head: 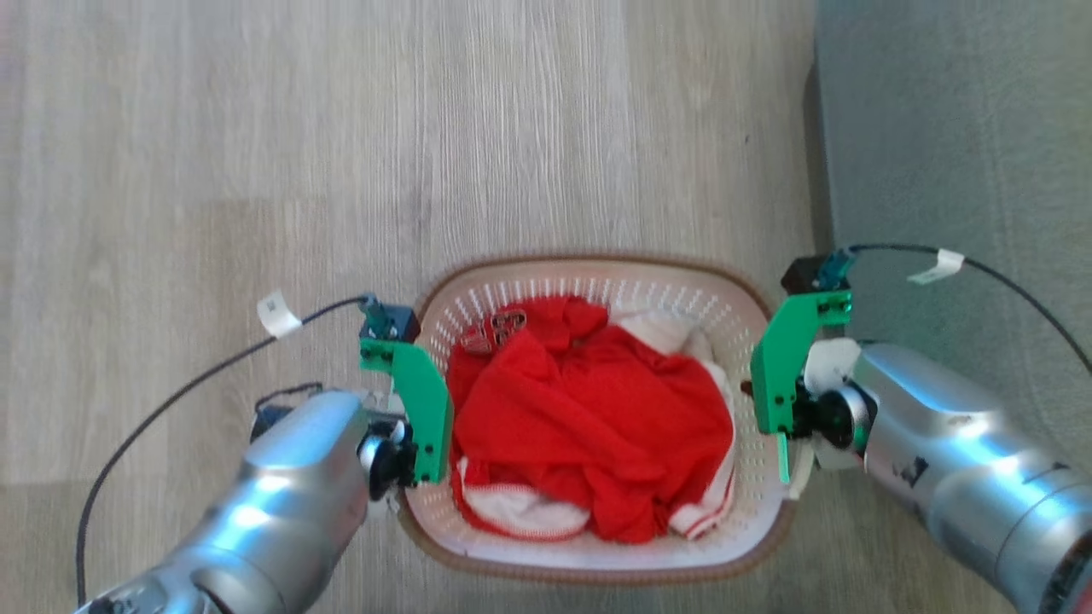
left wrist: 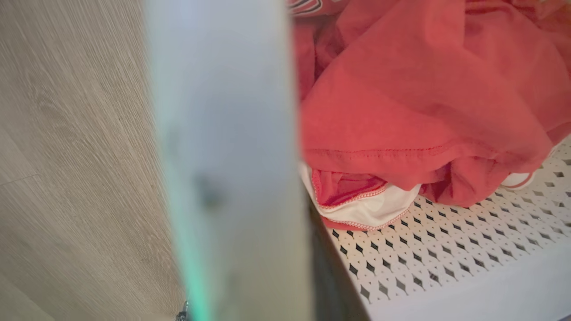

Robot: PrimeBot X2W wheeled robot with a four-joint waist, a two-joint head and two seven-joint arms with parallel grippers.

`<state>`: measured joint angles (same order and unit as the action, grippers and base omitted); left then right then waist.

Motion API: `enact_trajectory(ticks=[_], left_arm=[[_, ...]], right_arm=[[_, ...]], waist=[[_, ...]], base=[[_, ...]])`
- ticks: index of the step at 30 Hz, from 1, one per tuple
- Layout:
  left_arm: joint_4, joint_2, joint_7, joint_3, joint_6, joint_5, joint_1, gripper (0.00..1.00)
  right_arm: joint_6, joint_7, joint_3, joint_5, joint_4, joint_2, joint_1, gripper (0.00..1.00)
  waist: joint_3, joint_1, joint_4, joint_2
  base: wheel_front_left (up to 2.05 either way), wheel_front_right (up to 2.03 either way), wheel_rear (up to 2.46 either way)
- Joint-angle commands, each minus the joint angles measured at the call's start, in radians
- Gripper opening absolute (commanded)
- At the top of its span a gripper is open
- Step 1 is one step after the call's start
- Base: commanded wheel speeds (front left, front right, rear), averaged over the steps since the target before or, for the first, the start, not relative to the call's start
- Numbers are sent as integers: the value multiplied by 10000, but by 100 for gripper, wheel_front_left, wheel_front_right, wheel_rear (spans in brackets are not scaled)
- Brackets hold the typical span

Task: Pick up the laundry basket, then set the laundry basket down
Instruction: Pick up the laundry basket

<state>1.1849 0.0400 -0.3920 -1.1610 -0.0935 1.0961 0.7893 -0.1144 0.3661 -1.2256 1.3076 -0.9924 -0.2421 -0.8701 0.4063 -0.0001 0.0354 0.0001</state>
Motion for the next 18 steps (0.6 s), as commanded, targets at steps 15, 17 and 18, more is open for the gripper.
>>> enact_trajectory(ticks=[15, 17, 18], left_arm=[[-491, 102, -582, -598, -368, 310, -295, 0], [-552, 102, -679, -668, -369, 363, -443, 0], [-580, 102, -731, -700, -369, 388, -505, 0]], right_arm=[[-163, 817, -420, 279, 332, 342, 477, 0], [-163, 898, -432, 355, 294, 382, 573, 0], [-163, 933, -437, 381, 274, 401, 612, 0]], waist=[[-2268, 1, 259, -1], [-2516, 1, 295, -1], [-2623, 1, 315, -1]], base=[[0, 0, 0], [0, 0, 0], [0, 0, 0]])
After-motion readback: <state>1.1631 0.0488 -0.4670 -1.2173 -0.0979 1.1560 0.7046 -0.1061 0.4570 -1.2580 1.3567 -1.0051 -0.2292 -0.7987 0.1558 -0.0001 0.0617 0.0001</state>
